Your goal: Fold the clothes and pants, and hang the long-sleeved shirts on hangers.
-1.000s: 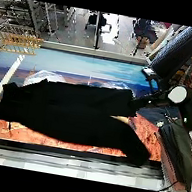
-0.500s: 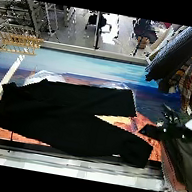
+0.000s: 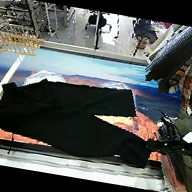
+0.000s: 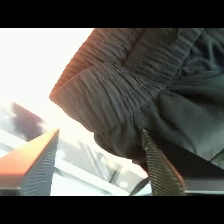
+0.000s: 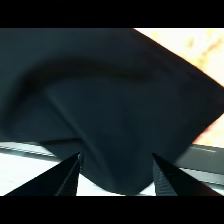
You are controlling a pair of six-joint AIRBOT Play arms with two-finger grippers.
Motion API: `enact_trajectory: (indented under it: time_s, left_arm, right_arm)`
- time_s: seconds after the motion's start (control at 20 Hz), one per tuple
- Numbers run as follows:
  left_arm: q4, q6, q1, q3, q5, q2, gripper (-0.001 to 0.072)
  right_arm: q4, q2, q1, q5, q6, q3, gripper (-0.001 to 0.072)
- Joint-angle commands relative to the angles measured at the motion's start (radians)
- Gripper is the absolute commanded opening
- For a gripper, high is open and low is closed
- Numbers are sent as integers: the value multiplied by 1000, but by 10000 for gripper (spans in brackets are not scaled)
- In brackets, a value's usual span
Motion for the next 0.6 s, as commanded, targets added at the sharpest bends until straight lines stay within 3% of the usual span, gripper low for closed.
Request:
enact_trajectory:
  time_s: [0.0, 0.2, 0.25, 0.35, 0.55]
  left_arm:
    - [-48, -3, 3, -79, -111, 2, 603]
    - [-94, -6, 3, -81, -225, -1, 594]
    - [-113, -26, 3, -81, -245, -5, 497]
    - [-146, -33, 3, -81, -263, -18, 40]
    - [-153, -21, 14, -79, -292, -21, 15]
  right_arm:
    - [-71, -24, -1, -47, -75, -6, 514]
    - [-73, -126, 12, -202, -103, -6, 514]
    - [-74, -155, 27, -233, -120, -6, 515]
    - [-74, -208, 68, -291, -161, -6, 524]
    - [-78, -264, 147, -378, -189, -6, 509]
